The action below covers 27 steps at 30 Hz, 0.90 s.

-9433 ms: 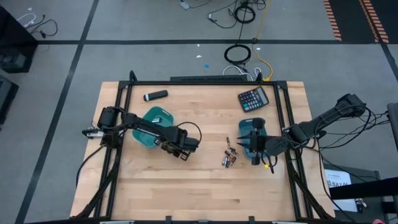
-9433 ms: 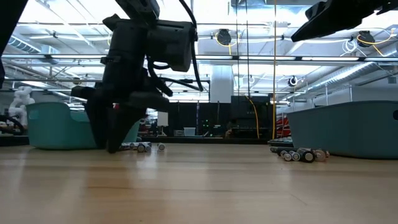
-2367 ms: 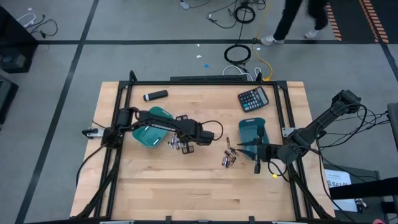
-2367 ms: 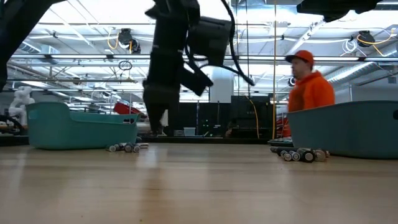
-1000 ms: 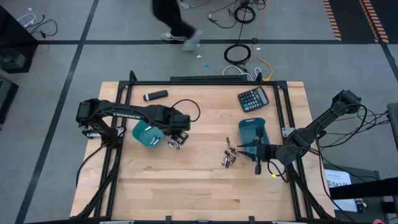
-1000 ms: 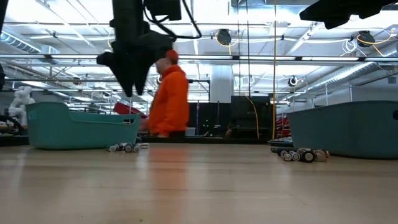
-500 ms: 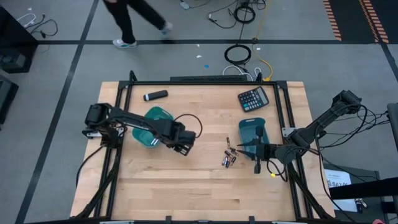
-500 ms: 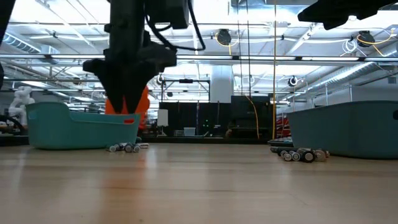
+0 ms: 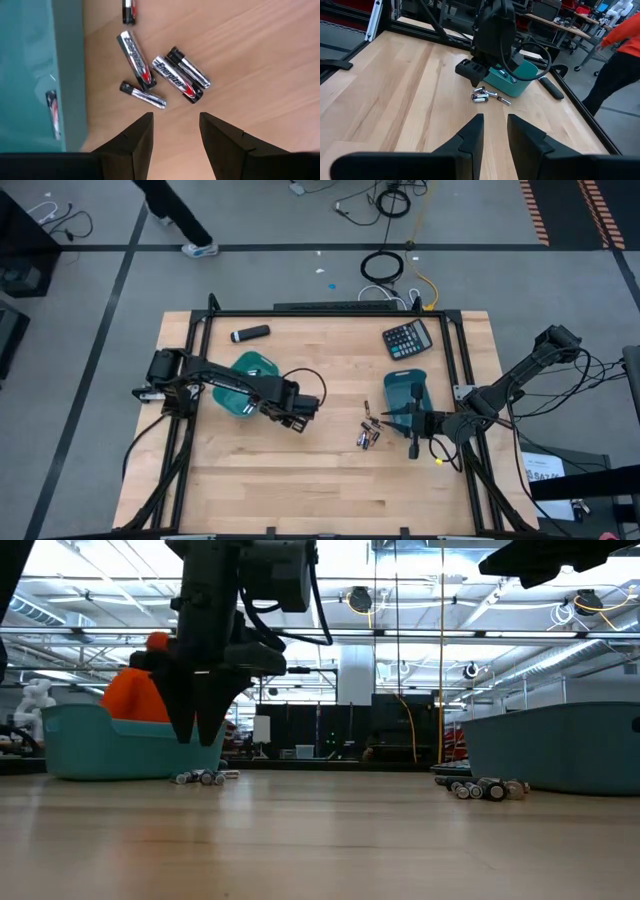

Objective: Sort batteries
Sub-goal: Put the silver battery into the green bin

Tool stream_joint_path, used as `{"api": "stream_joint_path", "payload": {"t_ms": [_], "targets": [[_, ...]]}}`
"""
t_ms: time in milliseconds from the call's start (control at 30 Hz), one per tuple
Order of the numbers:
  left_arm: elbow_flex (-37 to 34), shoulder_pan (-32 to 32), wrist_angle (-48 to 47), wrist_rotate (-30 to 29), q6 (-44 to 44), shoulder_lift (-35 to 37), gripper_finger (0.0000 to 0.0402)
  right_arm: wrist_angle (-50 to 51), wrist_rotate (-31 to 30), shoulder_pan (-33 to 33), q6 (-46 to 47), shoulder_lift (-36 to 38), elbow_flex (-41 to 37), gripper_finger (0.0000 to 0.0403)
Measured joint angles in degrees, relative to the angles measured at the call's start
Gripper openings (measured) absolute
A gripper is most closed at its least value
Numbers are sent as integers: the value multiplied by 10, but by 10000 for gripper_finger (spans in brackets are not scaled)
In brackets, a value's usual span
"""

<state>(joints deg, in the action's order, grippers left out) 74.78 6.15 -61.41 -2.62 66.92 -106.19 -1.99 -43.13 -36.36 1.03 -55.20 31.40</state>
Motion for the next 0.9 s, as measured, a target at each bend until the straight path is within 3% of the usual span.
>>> {"api": "stream_joint_path", "payload": {"t_ms": [367,667,900], "targets": [[-1,22,-18,-61,-321,-8,171,0,0,0,3,0,0,77],[-24,43,-54,-84,-457,-8,171,5,0,-1,25,0,0,77],[-38,87,-25,-205,-517,-8,171,21,0,-1,28,0,0,77]]}}
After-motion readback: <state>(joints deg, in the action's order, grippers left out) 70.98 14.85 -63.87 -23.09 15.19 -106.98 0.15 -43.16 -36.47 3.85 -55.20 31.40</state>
